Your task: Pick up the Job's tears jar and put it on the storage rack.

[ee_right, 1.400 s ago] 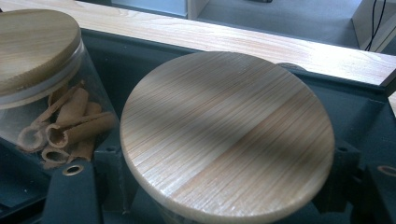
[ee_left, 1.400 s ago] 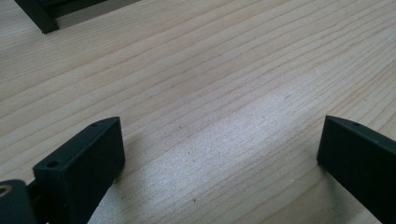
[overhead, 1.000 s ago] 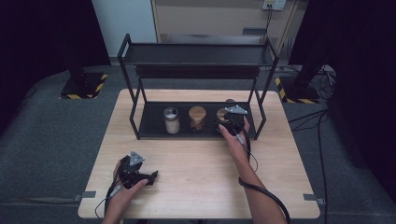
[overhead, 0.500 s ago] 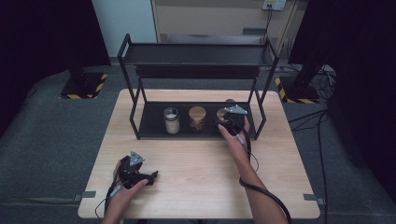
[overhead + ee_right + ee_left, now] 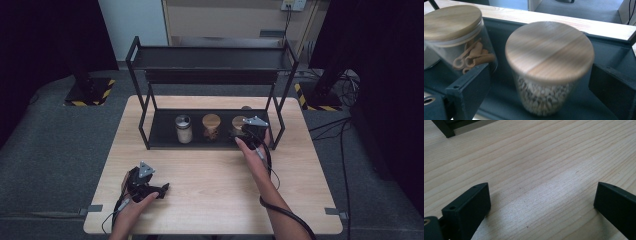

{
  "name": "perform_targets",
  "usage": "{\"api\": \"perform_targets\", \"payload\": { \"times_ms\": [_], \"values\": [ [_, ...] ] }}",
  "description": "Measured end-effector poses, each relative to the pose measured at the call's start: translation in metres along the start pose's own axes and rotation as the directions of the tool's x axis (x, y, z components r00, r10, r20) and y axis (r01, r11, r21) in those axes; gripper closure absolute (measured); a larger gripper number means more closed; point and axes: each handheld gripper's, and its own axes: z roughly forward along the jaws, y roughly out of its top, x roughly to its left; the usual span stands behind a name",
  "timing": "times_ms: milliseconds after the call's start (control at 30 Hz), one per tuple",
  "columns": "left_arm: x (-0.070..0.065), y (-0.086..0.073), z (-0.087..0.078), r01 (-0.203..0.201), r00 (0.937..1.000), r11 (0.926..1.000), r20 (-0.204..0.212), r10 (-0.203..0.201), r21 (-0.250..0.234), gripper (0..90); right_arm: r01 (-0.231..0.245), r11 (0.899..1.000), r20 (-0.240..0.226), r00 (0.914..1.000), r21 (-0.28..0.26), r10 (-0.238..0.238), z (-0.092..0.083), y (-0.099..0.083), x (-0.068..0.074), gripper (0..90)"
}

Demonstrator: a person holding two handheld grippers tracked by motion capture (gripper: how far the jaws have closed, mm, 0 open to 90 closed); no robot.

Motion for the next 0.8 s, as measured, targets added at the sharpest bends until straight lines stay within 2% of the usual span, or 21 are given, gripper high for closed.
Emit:
{"api": "perform_targets", "payload": {
  "times_ms": [267, 433, 800],
  "values": [
    [0.0, 0.0, 0.0, 0.0, 1.0, 1.0, -0.001, 0.0, 0.0, 0.0, -0.005, 1.0, 0.001, 1.0, 0.006, 0.005, -0.017, -0.009, 0.001, 4.2],
    [0.0, 0.0, 0.0, 0.001, 1.0, 1.0, 0.0, -0.001, 0.0, 0.0, -0.012, 1.0, 0.009, 0.9999, 0.006, 0.012, -0.025, -0.015, -0.001, 4.2],
    [-0.001, 0.0, 0.0, 0.0, 1.0, 1.0, -0.001, 0.0, 0.0, 0.0, -0.017, 1.0, -0.006, 0.9998, -0.004, 0.017, -0.04, -0.027, -0.009, 4.2]
  ]
}}
